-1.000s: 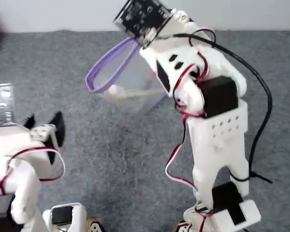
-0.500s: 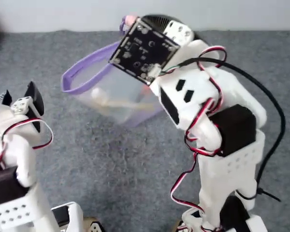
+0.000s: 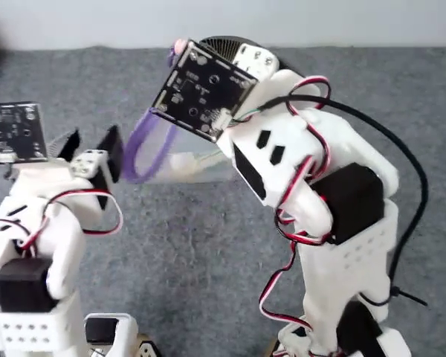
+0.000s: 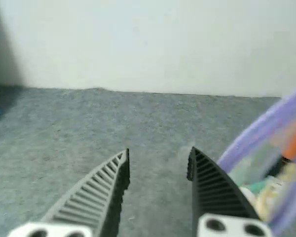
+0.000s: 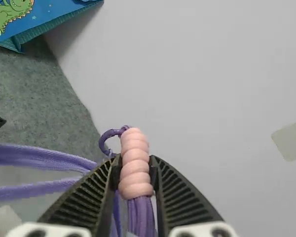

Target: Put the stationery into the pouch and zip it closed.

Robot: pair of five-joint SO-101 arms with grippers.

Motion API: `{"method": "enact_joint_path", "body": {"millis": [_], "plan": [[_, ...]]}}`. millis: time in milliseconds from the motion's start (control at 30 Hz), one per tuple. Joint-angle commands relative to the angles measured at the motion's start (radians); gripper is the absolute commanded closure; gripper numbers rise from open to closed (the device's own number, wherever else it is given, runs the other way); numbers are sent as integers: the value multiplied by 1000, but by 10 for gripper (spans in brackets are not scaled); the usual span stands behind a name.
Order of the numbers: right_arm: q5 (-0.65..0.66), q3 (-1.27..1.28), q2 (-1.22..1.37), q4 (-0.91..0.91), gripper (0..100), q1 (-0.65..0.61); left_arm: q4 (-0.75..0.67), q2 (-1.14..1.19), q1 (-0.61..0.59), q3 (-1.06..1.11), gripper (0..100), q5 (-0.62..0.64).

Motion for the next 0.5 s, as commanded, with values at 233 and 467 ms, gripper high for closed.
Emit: {"method": "enact_joint_path", "body": {"millis": [233,467], "plan": [[2,-29,74,-28,991,12,147,-9,339,-131,815,106],[2,-29,113,-24,991,13,149,-15,311,-163,815,138]]}}
